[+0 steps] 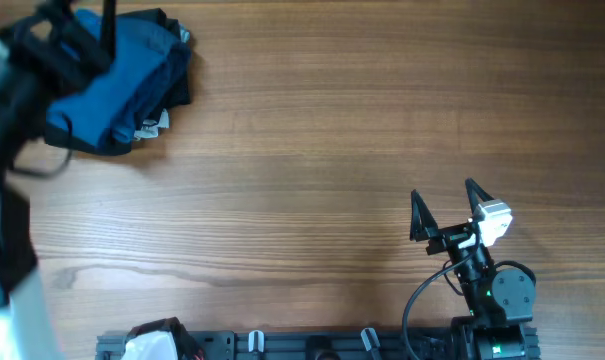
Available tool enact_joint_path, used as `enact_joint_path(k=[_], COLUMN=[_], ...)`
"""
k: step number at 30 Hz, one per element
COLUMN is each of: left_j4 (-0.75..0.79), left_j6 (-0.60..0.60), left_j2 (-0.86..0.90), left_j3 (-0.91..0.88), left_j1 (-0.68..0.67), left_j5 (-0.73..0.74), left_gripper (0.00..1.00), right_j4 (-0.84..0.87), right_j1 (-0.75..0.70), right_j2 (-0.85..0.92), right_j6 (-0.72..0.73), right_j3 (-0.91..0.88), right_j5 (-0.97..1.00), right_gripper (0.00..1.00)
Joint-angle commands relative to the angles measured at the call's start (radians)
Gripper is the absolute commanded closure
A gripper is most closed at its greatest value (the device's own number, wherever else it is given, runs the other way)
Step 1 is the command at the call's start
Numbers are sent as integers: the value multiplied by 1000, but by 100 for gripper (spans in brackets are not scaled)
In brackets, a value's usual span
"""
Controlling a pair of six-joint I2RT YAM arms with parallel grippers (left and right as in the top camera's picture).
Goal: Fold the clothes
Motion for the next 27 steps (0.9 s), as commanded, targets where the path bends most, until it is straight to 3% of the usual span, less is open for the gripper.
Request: enact_joint_path(k=[1, 6, 10, 16, 20, 23, 27], left_j4=[-10, -10, 14, 261, 507, 636, 677], left_j6=[13, 13, 12, 12, 13, 12, 13], left_j2=[-150, -365, -558, -770, -900, -978, -1021], left_j3=[-70, -289, -616, -1088, -1367, -1525, -1608], left_j1=[-60, -116, -122, -122, -122, -122, -122], left_j5=[-12, -78, -220, -323, -407, -455, -495], left_gripper=[0, 0, 0, 0, 0, 0, 0], right_j4=[2, 2, 2, 2, 2, 2, 2], right_j1=[5, 5, 5, 5, 5, 5, 5], right_j2=[-10, -10, -10, -10, -10, -10, -10], right_j6=[-11, -11, -11, -11, -11, -11, -11], right_j3=[-1, -1, -1, -1, -1, -1, -1], right_j5=[18, 18, 18, 18, 18, 18, 18], right_gripper=[0, 0, 0, 0, 0, 0, 0])
